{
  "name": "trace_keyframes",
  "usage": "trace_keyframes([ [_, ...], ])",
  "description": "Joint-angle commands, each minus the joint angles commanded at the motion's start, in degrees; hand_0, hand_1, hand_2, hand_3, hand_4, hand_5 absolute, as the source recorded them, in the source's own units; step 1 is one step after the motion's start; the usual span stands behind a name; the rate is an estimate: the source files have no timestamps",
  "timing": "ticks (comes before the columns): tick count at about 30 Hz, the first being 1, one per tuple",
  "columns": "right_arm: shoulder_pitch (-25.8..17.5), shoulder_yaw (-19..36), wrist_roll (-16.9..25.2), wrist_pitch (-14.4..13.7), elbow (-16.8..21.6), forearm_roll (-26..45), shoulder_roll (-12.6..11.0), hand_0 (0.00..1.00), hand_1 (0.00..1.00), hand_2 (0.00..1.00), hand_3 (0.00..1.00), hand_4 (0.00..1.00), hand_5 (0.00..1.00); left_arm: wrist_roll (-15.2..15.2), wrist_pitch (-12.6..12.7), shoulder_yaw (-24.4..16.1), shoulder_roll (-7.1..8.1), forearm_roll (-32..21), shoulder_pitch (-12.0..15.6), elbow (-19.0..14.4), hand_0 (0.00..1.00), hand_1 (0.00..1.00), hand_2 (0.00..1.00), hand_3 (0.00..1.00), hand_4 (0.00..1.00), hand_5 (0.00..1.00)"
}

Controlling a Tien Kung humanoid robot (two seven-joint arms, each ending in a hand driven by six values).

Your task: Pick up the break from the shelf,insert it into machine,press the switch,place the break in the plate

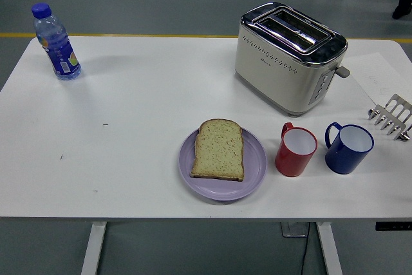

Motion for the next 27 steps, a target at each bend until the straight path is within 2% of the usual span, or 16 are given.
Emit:
trace_keyframes([
  [6,-1.94,2.09,-0.92,0.8,-2.23,0.68,1.69,0.748,0.698,0.727,0.674,0.533,0.234,-0.03,-0.1,-0.27,0.0,0.3,-0.22,0.0,0.663,0.629,0.68,0.617,0.442,0.916],
  [18,-3.21,5.06,-1.78,1.3,-4.58,-0.23,5.17,0.749,0.699,0.728,0.672,0.528,0.241,-0.21,-0.27,-0.42,0.0,0.55,-0.58,0.0,0.663,0.626,0.678,0.616,0.44,0.916],
  [27,-3.32,5.58,-2.08,1.46,-5.49,-0.5,6.41,0.748,0.699,0.729,0.673,0.527,0.251,-0.15,-0.33,-0.54,0.0,0.79,-0.69,0.0,0.662,0.625,0.678,0.616,0.439,0.915],
])
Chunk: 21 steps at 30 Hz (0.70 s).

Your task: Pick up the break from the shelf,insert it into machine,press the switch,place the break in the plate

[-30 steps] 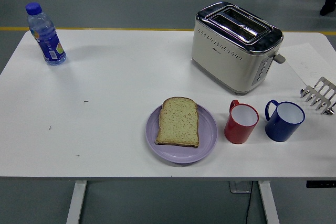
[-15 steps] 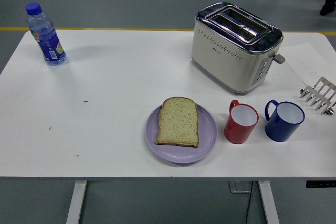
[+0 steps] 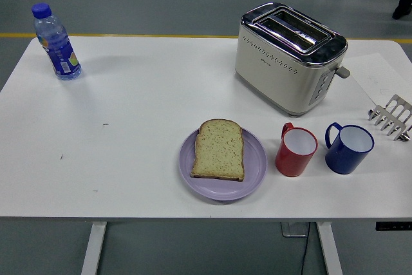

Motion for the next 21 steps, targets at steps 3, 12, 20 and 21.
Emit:
trace_keyframes([
  [3,-0.06,0.04,-0.16,-0.08,-0.37,-0.02,0.28,0.748,0.699,0.729,0.673,0.527,0.251,0.0,-0.01,-0.03,0.0,0.01,-0.06,0.0,0.662,0.625,0.678,0.616,0.439,0.915],
  [12,-0.06,0.28,-0.26,-0.42,-0.99,-0.02,0.62,0.746,0.694,0.724,0.669,0.523,0.272,0.08,-0.08,-0.16,0.0,0.29,-0.18,0.0,0.661,0.624,0.677,0.615,0.438,0.916],
  [20,-0.25,0.48,-0.11,-0.62,-1.33,0.07,0.5,0.742,0.693,0.723,0.67,0.524,0.277,0.31,-0.18,-0.68,0.0,1.4,0.21,0.0,0.661,0.624,0.676,0.614,0.438,0.917],
  [21,-0.26,0.49,-0.1,-0.64,-1.34,0.07,0.49,0.742,0.693,0.723,0.67,0.524,0.277,0.31,-0.18,-0.69,0.0,1.44,0.23,0.0,0.661,0.624,0.676,0.614,0.438,0.917],
])
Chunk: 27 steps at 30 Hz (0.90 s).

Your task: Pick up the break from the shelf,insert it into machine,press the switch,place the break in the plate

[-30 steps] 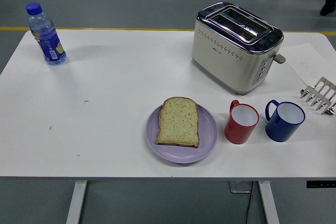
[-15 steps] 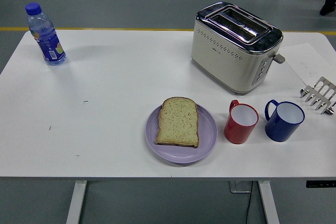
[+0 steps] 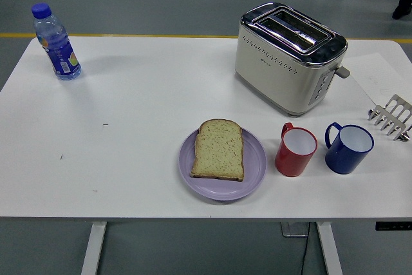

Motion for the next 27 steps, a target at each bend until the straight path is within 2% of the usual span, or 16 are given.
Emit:
trace_keyframes([
  [14,-0.33,0.24,0.17,-0.19,-0.52,0.55,0.05,0.738,0.691,0.72,0.676,0.523,0.283,0.12,-0.29,0.01,0.0,0.65,0.46,0.0,0.66,0.621,0.674,0.614,0.437,0.918],
  [27,0.11,0.58,0.22,-0.08,-0.56,0.91,0.36,0.736,0.689,0.717,0.672,0.522,0.286,-0.24,-0.23,0.94,0.0,-1.09,-0.13,0.0,0.66,0.62,0.672,0.613,0.437,0.917],
])
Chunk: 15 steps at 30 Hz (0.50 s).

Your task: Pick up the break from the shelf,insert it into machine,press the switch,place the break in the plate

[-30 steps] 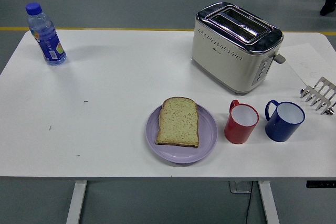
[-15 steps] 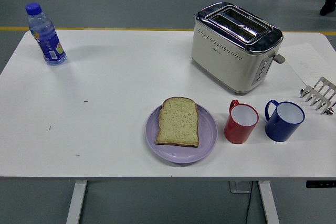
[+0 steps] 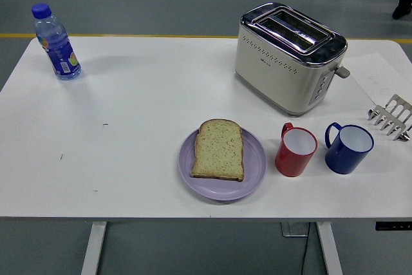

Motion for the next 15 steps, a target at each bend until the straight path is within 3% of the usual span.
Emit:
trace_keyframes([
  [15,0.21,0.29,-2.25,-0.11,-0.03,-1.12,0.05,0.731,0.682,0.705,0.659,0.516,0.283,-0.15,-0.07,0.13,0.0,-0.48,-0.29,0.0,0.66,0.62,0.672,0.613,0.437,0.917],
])
